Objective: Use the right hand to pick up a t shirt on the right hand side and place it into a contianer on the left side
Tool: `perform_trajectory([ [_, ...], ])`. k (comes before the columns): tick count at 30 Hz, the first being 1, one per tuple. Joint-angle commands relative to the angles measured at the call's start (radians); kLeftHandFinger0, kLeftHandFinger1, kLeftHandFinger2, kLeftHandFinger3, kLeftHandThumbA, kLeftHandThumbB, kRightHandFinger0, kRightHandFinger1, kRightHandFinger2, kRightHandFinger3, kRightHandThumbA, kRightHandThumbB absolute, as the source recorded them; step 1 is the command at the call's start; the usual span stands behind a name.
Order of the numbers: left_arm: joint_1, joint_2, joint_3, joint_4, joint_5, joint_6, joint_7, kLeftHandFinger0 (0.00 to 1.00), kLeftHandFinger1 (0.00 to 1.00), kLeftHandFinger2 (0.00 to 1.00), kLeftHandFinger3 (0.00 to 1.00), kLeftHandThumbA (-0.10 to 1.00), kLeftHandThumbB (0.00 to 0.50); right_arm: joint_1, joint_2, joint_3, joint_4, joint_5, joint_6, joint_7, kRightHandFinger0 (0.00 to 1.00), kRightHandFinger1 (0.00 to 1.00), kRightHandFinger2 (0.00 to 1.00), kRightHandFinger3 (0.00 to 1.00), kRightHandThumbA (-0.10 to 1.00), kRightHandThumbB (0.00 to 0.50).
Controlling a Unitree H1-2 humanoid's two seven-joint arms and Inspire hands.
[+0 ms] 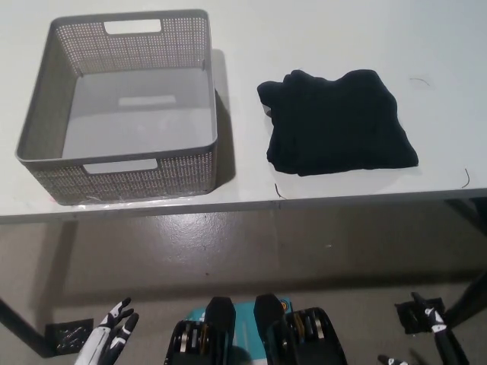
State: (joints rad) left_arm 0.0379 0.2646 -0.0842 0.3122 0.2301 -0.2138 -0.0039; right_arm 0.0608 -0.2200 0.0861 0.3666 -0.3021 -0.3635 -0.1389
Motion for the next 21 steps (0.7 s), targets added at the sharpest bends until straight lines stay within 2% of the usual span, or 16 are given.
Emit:
perform_trajectory([
  [1,-0.037,0.02,0.008,0.007,0.018,-0.061,0.019,0.87,0.83,0.94,1.0,1.0,0.43,-0.018,-0.027,-0.036,-0.107,-0.075,-0.041,-0.07,1.0,1.0,1.0,1.0,0.98,0.19],
  [2,-0.036,0.021,0.009,0.011,0.02,-0.069,0.022,0.85,0.82,0.93,1.0,1.0,0.428,-0.017,-0.031,-0.048,-0.163,-0.105,-0.024,-0.083,1.0,1.0,1.0,1.0,0.97,0.219],
  [4,-0.03,0.021,0.009,0.006,0.027,-0.065,0.026,0.86,0.83,0.93,1.0,1.0,0.428,-0.016,-0.031,-0.06,-0.216,-0.094,0.0,-0.065,1.0,1.0,1.0,1.0,0.91,0.23],
  [6,-0.027,0.02,0.01,0.007,0.026,-0.064,0.025,0.87,0.85,0.94,1.0,1.0,0.42,-0.028,-0.034,-0.081,-0.282,-0.066,0.037,-0.039,1.0,1.0,1.0,1.0,0.87,0.277],
  [7,-0.028,0.02,0.01,0.01,0.027,-0.066,0.025,0.87,0.85,0.94,1.0,1.0,0.42,-0.038,-0.036,-0.091,-0.318,-0.06,0.061,-0.027,1.0,1.0,1.0,1.0,0.87,0.282],
  [8,-0.028,0.019,0.009,0.01,0.03,-0.066,0.025,0.87,0.85,0.94,1.0,1.0,0.404,-0.046,-0.04,-0.099,-0.347,-0.059,0.077,-0.017,1.0,1.0,1.0,1.0,0.9,0.298],
  [10,-0.034,0.015,0.011,0.017,0.024,-0.069,0.021,0.87,0.85,0.94,1.0,1.0,0.405,-0.079,-0.05,-0.118,-0.394,-0.079,0.124,-0.008,1.0,1.0,1.0,1.0,1.0,0.379],
  [11,-0.035,0.014,0.012,0.018,0.023,-0.068,0.021,0.87,0.84,0.94,1.0,1.0,0.411,-0.1,-0.058,-0.124,-0.419,-0.085,0.144,0.0,1.0,1.0,1.0,1.0,1.0,0.406],
  [13,-0.034,0.013,0.013,0.019,0.024,-0.074,0.022,0.87,0.83,0.94,1.0,1.0,0.416,-0.127,-0.066,-0.131,-0.436,-0.09,0.151,0.006,1.0,1.0,1.0,1.0,1.0,0.419],
  [14,-0.034,0.016,0.012,0.017,0.029,-0.074,0.022,0.86,0.82,0.92,1.0,1.0,0.417,-0.187,-0.085,-0.135,-0.467,-0.107,0.199,0.028,1.0,1.0,1.0,1.0,1.0,0.412],
  [16,-0.035,0.016,0.012,0.018,0.031,-0.074,0.021,0.86,0.82,0.92,1.0,1.0,0.417,-0.221,-0.093,-0.136,-0.481,-0.123,0.23,0.041,1.0,1.0,1.0,1.0,1.0,0.429],
  [18,-0.039,0.016,0.009,0.02,0.031,-0.076,0.018,0.85,0.82,0.92,1.0,1.0,0.404,-0.257,-0.1,-0.138,-0.486,-0.142,0.258,0.042,1.0,1.0,1.0,1.0,0.98,0.425],
  [21,-0.04,0.013,0.009,0.015,0.027,-0.069,0.013,0.88,0.83,0.93,1.0,1.0,0.409,-0.348,-0.114,-0.126,-0.475,-0.181,0.31,0.057,1.0,1.0,1.0,1.0,0.98,0.463],
])
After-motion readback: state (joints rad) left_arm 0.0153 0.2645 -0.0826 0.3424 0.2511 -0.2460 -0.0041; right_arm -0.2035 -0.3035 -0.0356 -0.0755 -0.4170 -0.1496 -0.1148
